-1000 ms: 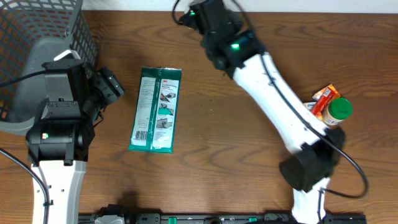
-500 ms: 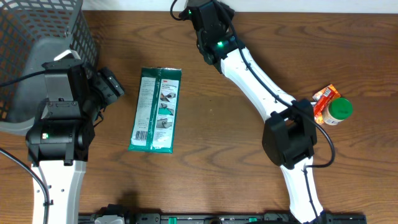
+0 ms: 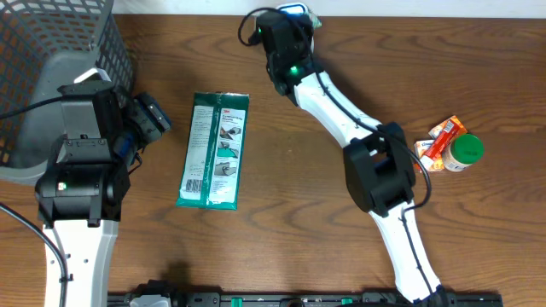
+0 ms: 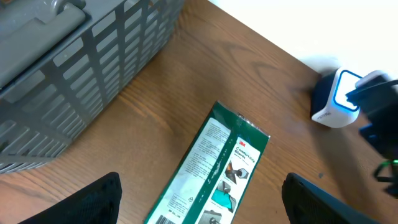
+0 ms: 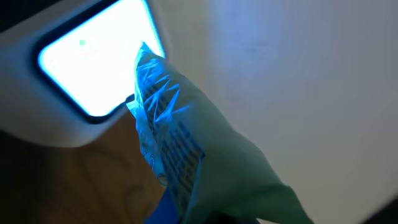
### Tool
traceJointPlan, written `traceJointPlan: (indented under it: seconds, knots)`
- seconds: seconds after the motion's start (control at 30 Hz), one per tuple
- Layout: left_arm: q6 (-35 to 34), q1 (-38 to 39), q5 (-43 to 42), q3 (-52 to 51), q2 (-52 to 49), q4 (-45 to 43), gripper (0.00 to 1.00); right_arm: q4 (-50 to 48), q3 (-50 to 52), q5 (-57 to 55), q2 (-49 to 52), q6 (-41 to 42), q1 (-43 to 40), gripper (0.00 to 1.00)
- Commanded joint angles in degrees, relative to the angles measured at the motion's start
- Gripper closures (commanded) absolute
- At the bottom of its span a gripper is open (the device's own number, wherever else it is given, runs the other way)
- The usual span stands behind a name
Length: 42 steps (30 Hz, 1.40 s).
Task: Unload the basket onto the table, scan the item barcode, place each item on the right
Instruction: 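Hold the wipes pack against the white scanner window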
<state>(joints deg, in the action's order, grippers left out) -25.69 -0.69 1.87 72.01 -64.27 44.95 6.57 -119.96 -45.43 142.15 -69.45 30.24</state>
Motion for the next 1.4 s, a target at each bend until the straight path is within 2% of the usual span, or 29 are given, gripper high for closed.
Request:
traceJointPlan:
  seconds: [0.0,0.57,1.13,1.37]
  knots:
    - [0.1,-0.2,0.6,0.0,-0.1,0.0,0.17,0.4,-1.2,-2.8,2.2,-1.4,-0.5,0.99]
    - [0.1,-0.2,0.6,0.0,-0.1,0.0,0.17,8.9,-1.2,0.7,2.6,-1.3,2.4,0.99]
    - [0.1,-0.2,0.5,0.0,-0.1,0.0,0.17,8.0,-1.2,0.0,2.5,0.3,2.3,0.99]
    - [0.1,-0.2,0.6,0.0,-0.1,0.0,0.17,8.5,-1.2,-0.9,-3.3,4.4,2.3,0.99]
